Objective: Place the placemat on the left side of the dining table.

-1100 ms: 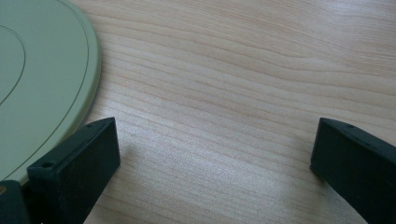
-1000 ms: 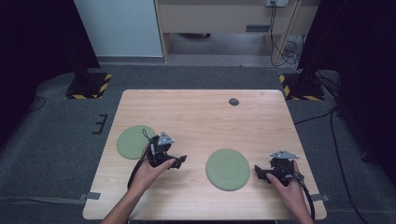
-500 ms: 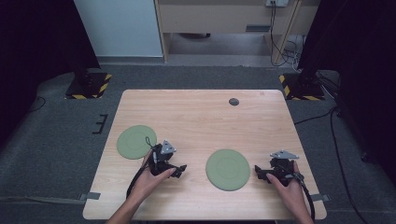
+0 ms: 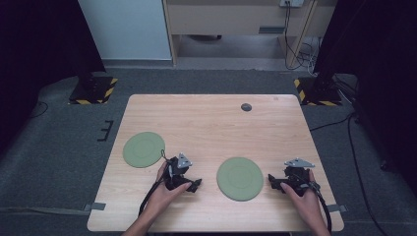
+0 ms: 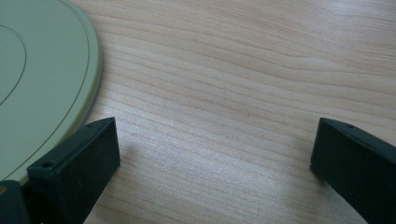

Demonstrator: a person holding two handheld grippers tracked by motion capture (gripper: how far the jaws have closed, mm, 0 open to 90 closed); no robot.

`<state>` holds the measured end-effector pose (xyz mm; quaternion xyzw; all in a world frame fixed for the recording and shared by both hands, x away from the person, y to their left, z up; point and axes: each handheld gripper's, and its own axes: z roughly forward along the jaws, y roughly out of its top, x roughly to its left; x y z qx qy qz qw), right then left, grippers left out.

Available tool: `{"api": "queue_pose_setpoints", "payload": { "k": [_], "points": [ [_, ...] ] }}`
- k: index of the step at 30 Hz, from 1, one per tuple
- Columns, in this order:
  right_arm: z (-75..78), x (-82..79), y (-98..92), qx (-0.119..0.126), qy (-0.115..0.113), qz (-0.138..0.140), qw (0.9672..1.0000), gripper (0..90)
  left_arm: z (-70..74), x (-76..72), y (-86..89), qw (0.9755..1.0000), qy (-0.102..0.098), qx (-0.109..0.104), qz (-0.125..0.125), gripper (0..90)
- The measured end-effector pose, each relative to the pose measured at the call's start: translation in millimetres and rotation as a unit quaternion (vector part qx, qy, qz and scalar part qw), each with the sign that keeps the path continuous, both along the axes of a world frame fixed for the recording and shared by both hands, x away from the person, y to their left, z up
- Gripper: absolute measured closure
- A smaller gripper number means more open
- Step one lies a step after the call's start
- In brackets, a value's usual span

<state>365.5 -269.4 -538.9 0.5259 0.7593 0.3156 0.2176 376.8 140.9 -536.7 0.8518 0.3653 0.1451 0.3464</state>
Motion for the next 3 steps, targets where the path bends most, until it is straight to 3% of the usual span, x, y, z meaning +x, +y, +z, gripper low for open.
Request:
{"api": "queue_pose_setpoints", "payload": {
  "k": [3],
  "points": [
    [0.0, -0.1, -0.1, -0.001, 0.000, 0.001, 1.0000, 1.6, 0.0, 0.0, -0.1, 1.0000, 0.000, 0.000, 0.000, 0.0]
  ]
}}
